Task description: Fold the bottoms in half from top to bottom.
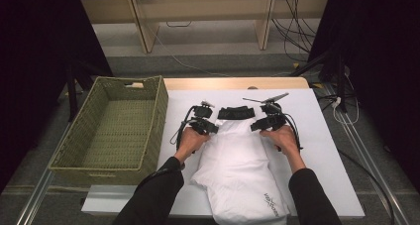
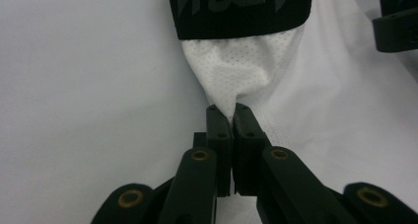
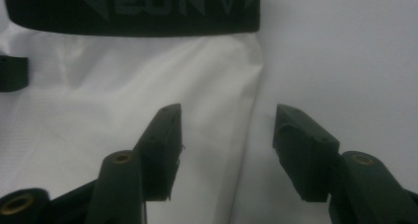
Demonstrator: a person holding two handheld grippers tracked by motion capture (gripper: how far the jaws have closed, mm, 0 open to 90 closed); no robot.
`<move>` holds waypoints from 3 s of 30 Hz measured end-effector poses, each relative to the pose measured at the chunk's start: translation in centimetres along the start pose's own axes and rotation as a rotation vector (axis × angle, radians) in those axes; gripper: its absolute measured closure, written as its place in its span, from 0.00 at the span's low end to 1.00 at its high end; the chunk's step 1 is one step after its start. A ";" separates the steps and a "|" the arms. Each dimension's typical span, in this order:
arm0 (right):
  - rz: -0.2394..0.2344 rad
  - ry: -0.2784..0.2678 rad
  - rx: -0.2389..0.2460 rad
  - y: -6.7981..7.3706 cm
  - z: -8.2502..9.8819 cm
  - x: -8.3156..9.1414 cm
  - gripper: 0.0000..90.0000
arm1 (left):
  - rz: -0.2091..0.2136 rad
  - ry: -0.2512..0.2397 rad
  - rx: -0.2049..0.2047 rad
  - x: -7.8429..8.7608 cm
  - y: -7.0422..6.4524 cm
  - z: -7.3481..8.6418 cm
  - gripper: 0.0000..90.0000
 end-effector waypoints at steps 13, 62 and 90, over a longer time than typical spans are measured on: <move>0.007 0.016 0.007 1.6 -0.5 -1.3 0.98 | 0.009 0.000 0.002 0.1 0.0 0.0 0.97; -0.047 -0.121 -0.040 1.2 -4.3 3.5 0.99 | 0.029 -0.144 0.026 3.1 0.0 -3.4 0.97; -0.150 -0.246 0.167 3.8 0.1 10.2 0.99 | 0.081 -0.207 -0.186 9.8 -3.7 0.0 0.97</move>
Point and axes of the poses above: each handheld gripper's, and its own axes: x roughly backward along the jaws, z roughly out of its underside, y roughly to its left, the point moved 3 cm from there along -x, roughly forward along the jaws, and after that the axes turned 2 degrees about y, right-handed, at the moved point
